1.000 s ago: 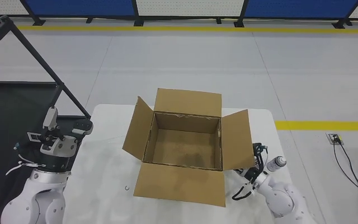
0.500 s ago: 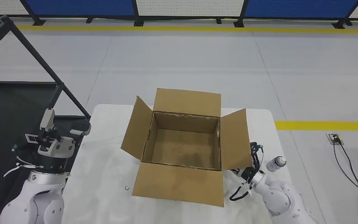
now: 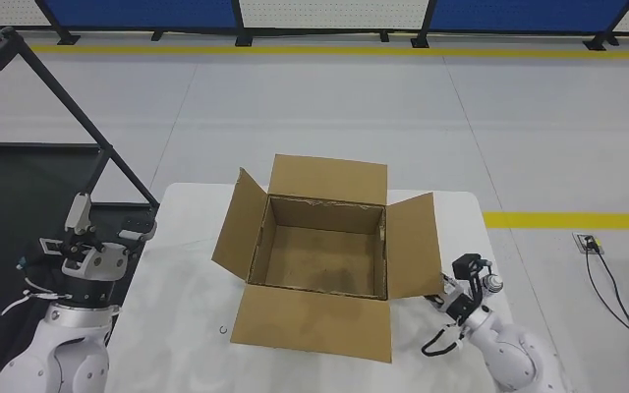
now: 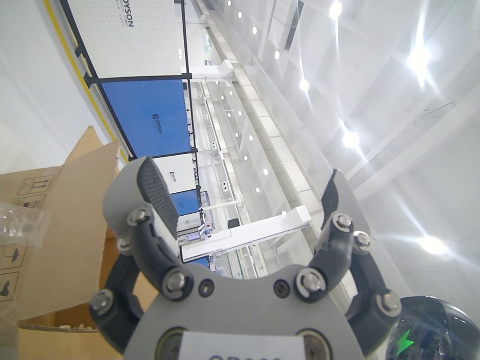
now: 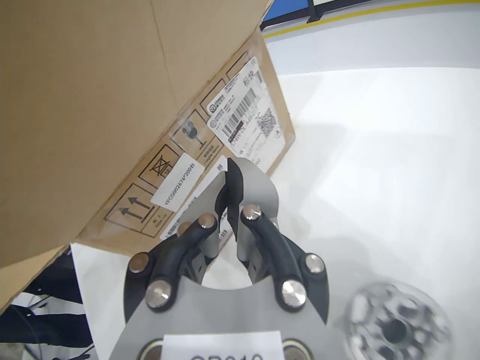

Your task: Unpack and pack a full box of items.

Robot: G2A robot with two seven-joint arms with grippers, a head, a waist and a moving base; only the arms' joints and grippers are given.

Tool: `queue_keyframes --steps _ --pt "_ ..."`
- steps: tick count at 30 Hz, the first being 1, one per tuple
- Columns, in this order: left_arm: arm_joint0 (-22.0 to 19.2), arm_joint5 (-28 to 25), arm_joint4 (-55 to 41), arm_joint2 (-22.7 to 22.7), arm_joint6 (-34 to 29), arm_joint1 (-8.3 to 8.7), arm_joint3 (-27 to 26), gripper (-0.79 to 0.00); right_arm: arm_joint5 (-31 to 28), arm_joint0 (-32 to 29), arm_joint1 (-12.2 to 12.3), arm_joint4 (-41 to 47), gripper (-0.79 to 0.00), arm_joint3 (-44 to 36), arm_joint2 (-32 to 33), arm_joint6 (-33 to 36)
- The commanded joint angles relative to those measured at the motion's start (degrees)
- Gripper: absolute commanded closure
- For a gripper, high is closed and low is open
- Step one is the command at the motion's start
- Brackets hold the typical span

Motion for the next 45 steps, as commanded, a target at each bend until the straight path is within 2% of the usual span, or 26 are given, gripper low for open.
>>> queue_keyframes --steps 1,6,8,9,10,13,15,19,29,33,34,35,36,41,45 --pt "0.0 0.2 0.2 0.3 -0.3 0.03 -0.3 -0.785 1.5 -3.6 0.6 -3.3 0.000 -4.4 3.1 -0.1" --pt "-0.5 0.6 0.8 0.9 -0.6 0.10 -0.4 -0.785 1.9 -12.1 1.6 -8.5 0.000 -13.2 9.4 0.1" --pt "-0.6 0.8 1.0 1.1 -0.7 0.14 -0.5 -0.785 1.2 -15.0 2.0 -10.1 -0.249 -15.9 11.1 1.1" --pt "-0.7 0.9 1.1 1.2 -0.7 0.15 -0.5 -0.785 1.1 -16.3 2.1 -10.7 -0.323 -17.1 11.8 1.5" --pt "-0.7 0.9 1.1 1.3 -0.8 0.16 -0.6 -0.785 0.8 -17.4 2.2 -11.3 -0.357 -18.1 12.3 2.0" --pt "-0.8 1.2 1.4 1.8 -0.9 0.18 -1.2 -0.785 1.7 -19.9 2.4 -13.2 -0.653 -20.3 13.4 3.3" --pt "-0.7 1.2 1.5 2.1 -0.9 0.19 -1.5 -0.785 3.8 -20.7 2.5 -15.1 -0.733 -21.3 13.2 4.4" --pt "-0.7 1.4 1.8 2.7 -0.8 0.20 -1.8 -0.785 6.7 -20.3 2.4 -17.4 -0.785 -21.4 11.4 6.1" --pt "-0.2 1.3 2.1 2.5 -0.2 0.25 -2.4 -0.785 9.3 -14.4 2.3 -18.3 -0.785 -14.9 7.5 7.6" --pt "0.2 1.5 1.6 2.7 -0.3 0.24 -2.6 -0.785 9.2 -11.3 2.2 -16.8 -0.711 -10.8 6.1 7.4" --pt "0.3 2.3 -2.1 2.9 -0.9 0.13 -2.6 -0.785 9.1 -10.4 2.2 -16.2 -0.668 -9.7 5.7 7.2" --pt "0.2 3.0 -4.1 2.2 -0.6 0.11 -2.7 -0.785 9.0 -9.7 2.2 -15.8 -0.671 -8.8 5.3 7.2" --pt "0.1 2.9 -2.2 1.3 -0.4 0.24 -3.1 -0.785 9.2 -9.0 2.2 -15.7 -0.677 -7.9 5.2 7.0" --pt "0.4 3.1 -2.7 0.9 -0.6 0.30 -3.1 -0.785 10.0 -7.1 2.2 -15.4 -0.677 -5.6 4.6 6.4" --pt "0.5 3.1 -3.2 0.7 -0.4 0.31 -3.0 -0.785 10.2 -6.3 2.2 -15.6 -0.711 -5.0 4.3 6.5"
